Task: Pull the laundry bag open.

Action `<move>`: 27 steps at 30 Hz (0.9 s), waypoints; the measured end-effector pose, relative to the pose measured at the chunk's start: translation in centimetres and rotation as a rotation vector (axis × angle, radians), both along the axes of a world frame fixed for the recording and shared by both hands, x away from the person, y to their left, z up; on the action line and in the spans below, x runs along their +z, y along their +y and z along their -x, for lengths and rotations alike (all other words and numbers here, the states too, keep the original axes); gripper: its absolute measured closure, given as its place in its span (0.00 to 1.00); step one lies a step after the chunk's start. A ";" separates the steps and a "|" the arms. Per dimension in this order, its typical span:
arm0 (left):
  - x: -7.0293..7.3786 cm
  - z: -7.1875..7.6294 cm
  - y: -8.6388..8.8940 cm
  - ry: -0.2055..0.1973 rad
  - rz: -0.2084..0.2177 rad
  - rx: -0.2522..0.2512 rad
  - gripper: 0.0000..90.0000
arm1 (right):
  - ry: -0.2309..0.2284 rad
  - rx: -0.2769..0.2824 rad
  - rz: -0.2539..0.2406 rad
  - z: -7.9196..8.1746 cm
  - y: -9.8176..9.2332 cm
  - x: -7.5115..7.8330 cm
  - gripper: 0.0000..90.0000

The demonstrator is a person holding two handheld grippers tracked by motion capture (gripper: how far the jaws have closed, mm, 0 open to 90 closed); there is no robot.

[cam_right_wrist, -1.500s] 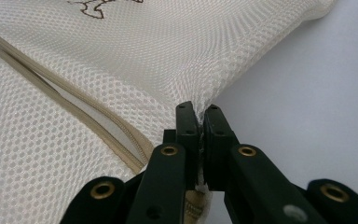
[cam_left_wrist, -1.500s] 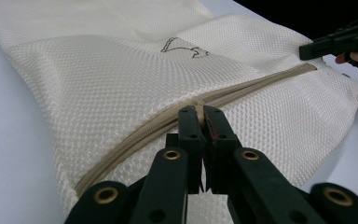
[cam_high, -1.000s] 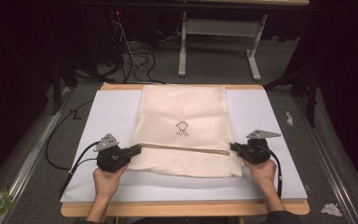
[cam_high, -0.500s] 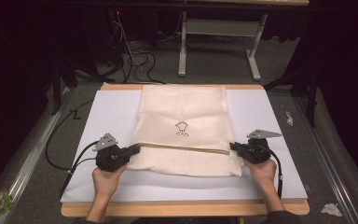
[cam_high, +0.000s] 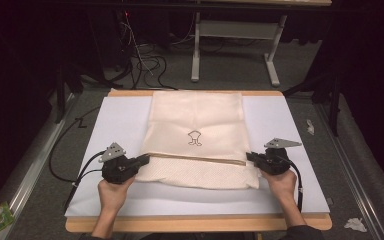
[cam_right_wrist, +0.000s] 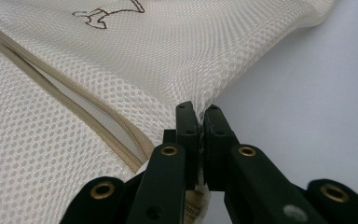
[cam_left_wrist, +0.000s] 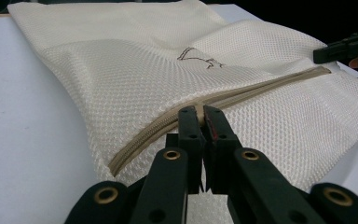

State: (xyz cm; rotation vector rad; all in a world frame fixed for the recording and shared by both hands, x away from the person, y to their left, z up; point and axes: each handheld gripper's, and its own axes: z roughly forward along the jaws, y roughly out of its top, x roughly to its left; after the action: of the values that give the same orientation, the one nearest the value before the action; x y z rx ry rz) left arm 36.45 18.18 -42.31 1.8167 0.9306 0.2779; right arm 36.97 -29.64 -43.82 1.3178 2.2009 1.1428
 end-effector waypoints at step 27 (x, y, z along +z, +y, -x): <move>-0.4 0.1 2.4 0.013 0.018 0.059 0.97 | 0.002 -0.027 -0.003 -0.2 -0.6 -0.2 0.98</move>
State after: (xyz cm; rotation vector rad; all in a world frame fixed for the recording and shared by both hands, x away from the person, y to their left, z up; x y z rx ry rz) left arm 36.38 20.59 -42.73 1.7785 0.9937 0.2934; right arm 37.16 -30.29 -44.03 1.3464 2.1776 1.1363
